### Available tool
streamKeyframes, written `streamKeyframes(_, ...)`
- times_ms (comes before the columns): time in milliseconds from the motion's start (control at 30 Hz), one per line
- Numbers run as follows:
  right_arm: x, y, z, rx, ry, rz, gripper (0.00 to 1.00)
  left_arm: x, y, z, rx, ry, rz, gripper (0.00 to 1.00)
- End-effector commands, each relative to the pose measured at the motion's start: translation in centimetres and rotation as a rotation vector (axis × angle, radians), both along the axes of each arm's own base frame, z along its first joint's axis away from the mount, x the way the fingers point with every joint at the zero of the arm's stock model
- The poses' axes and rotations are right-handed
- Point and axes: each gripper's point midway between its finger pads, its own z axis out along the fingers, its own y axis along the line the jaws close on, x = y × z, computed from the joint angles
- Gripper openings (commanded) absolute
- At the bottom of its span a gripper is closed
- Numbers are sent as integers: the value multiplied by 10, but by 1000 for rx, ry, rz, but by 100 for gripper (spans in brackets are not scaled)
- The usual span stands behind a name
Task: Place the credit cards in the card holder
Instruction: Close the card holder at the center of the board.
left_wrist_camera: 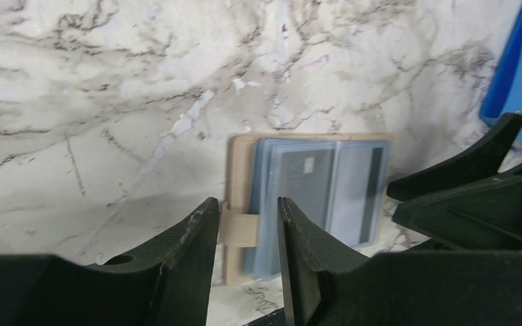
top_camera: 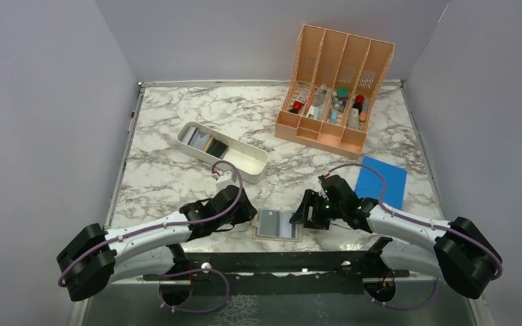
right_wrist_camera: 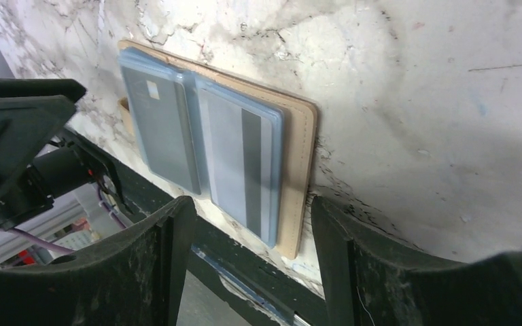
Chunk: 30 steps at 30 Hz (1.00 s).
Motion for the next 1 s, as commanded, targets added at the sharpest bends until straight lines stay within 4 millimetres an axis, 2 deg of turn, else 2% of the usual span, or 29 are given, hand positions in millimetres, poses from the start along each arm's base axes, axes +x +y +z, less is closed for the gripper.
streamKeyframes(0, -3, 3, -7, 5, 50, -11, 69, -12, 9, -17, 46, 41, -48, 42)
streamKeyframes(100, -4, 12, -4, 64, 67, -9, 69, -14, 8, -22, 61, 51, -66, 50)
streamKeyframes(267, -2, 28, 8, 174, 73, -8, 68, -18, 2, -33, 35, 63, -101, 49)
streamKeyframes(433, -5, 39, 21, 274, 78, 17, 67, -24, -3, -39, 0, 83, -125, 38)
streamKeyframes(600, -8, 47, 35, 357, 73, 48, 67, -24, -10, -32, -44, 72, -139, 27)
streamKeyframes(833, -1, 46, 67, 399, -25, 32, 64, -24, -22, -20, -116, 68, -153, 24)
streamKeyframes(967, 3, 43, 73, 380, -61, 26, 62, -24, -28, -10, -163, 55, -166, 8)
